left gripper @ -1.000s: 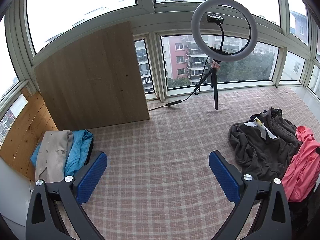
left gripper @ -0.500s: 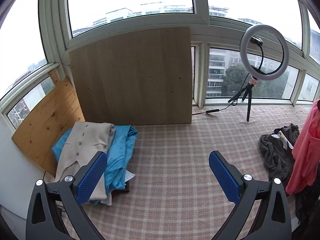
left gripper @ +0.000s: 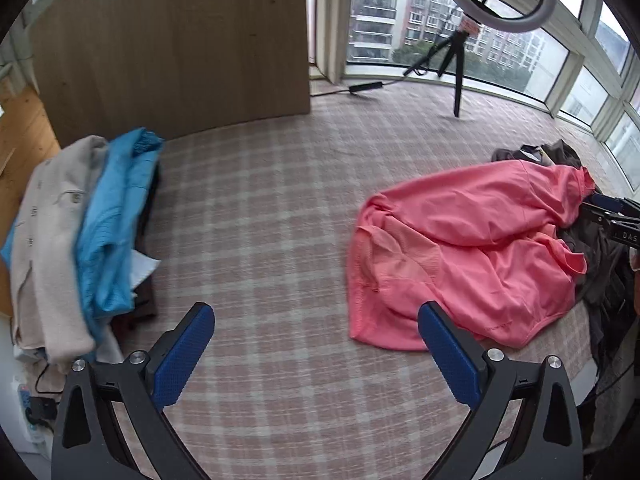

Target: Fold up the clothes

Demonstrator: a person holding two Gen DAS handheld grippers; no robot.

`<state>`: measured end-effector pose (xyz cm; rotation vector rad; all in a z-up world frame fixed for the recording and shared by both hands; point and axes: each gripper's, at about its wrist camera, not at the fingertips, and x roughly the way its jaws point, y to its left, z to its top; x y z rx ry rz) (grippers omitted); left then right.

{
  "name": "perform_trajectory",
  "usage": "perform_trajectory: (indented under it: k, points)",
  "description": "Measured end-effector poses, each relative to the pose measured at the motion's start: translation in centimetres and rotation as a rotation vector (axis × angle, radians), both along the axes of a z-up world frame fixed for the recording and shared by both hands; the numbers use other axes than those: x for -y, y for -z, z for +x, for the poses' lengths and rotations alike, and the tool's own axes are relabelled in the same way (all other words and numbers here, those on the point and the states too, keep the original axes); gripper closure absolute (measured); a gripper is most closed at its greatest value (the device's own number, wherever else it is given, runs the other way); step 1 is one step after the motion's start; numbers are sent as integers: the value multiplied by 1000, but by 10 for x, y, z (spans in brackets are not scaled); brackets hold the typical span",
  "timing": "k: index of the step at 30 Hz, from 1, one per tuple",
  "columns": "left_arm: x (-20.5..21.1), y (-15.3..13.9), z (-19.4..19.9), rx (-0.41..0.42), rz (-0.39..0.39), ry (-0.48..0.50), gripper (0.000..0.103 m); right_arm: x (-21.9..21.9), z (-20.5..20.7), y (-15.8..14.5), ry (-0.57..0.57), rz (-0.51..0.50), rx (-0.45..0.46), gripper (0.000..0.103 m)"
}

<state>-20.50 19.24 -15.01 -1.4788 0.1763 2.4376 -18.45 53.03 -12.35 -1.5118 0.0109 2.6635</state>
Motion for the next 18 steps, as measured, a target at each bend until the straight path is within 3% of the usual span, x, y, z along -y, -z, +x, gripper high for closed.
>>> perform_trajectory:
  k: [3, 6, 13, 14, 15, 18]
  points:
    - [-49, 15, -1, 50, 11, 105, 1, -45, 31, 22, 96, -157, 21, 34]
    - [-83, 26, 7, 60, -30, 188, 1, -55, 59, 38, 122, -304, 57, 34]
    - [-107, 46, 25, 106, -96, 281, 1, -13, 58, 74, 26, -238, 93, 34]
    - [-108, 50, 27, 112, -110, 287, 1, -10, 56, 75, 9, -234, 77, 49]
    - [-108, 53, 29, 117, -127, 286, 1, -11, 54, 75, -1, -256, 66, 96]
    - [-106, 54, 28, 105, -145, 272, 1, -31, 60, 54, 7, -431, -8, 97]
